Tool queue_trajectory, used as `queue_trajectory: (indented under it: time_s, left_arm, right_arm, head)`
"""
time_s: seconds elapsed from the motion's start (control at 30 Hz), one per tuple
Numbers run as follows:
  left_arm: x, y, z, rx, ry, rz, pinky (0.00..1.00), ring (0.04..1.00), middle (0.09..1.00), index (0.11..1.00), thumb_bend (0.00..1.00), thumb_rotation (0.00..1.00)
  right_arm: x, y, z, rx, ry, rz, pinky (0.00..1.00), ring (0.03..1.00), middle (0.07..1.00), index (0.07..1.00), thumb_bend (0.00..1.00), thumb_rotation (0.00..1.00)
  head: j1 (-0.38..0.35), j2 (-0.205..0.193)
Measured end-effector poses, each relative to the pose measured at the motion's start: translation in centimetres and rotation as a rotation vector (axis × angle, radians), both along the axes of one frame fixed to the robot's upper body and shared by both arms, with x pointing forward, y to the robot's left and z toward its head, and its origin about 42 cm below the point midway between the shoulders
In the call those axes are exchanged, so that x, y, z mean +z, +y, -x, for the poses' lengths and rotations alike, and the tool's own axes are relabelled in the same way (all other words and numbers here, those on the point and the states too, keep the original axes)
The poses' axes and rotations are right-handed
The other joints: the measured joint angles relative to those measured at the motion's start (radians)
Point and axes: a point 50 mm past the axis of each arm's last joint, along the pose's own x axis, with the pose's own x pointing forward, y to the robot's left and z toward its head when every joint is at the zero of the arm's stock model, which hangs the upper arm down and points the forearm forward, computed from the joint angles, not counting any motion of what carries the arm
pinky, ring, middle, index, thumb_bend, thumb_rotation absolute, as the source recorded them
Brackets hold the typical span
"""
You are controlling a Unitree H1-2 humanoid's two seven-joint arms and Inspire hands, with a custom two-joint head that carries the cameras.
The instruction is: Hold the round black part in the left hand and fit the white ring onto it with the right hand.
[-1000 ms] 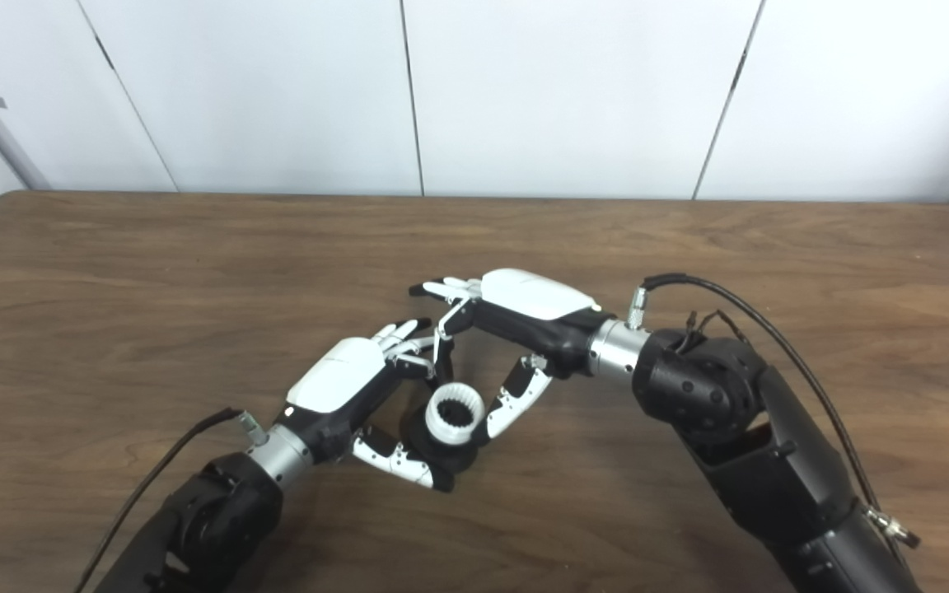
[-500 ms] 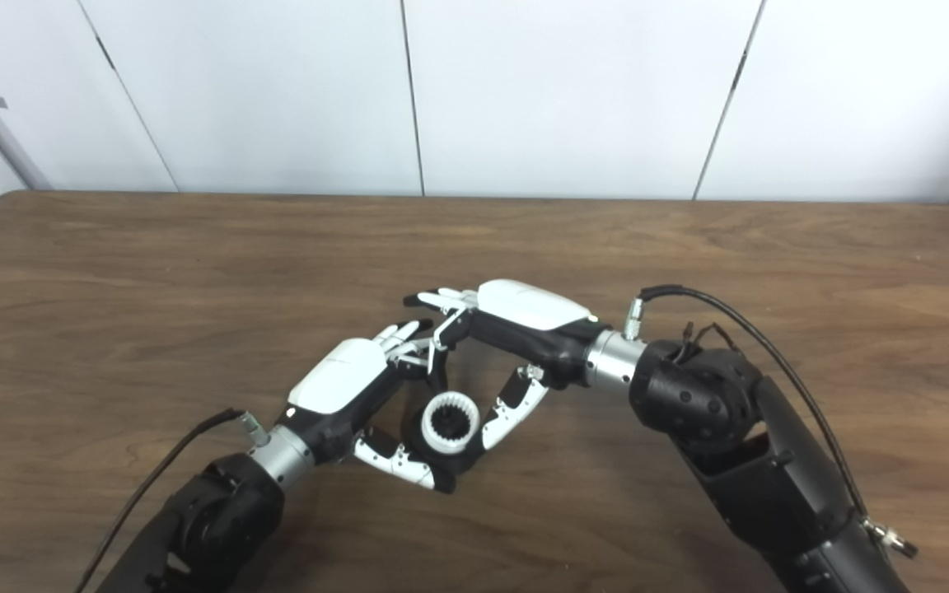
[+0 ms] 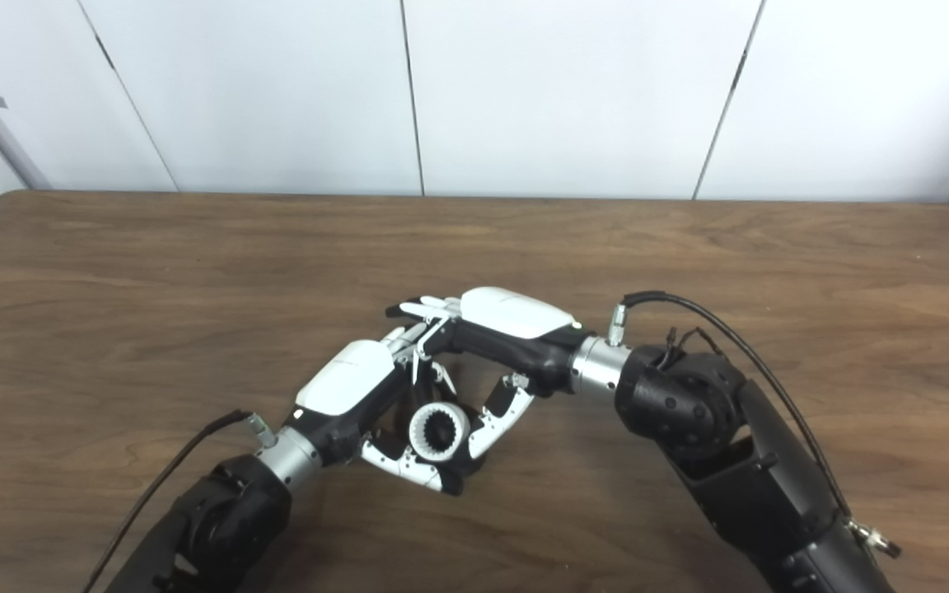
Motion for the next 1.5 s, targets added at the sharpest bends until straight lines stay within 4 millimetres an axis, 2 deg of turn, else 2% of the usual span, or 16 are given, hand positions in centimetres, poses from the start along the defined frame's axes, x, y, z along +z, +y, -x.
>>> queue_trajectory:
  time_s: [0.3,0.93,1.5]
  left_arm:
    - [0.3,0.2,0.3,0.003,-0.004,-0.001,1.0,1.0,0.894,0.479,0.52,0.05]
    - [0.5,0.6,0.3,0.008,-0.004,-0.001,1.0,1.0,0.896,0.48,0.52,0.05]
    - [1.0,0.4,0.7,0.0,-0.015,0.008,1.0,1.0,0.896,0.479,0.52,0.05]
  right_arm:
    - [0.2,0.0,-0.6,-0.006,-0.005,0.007,1.0,1.0,0.979,0.475,0.52,0.13]
    - [0.4,-1.8,-1.3,-0.051,-0.015,0.031,1.0,1.0,0.978,0.476,0.52,0.13]
    - [0.0,-1.5,-1.1,-0.057,-0.006,0.034,1.0,1.0,0.979,0.476,0.52,0.13]
  head:
    - [-0.008,0.003]
    - [-0.012,0.0]
    - [-0.006,0.008]
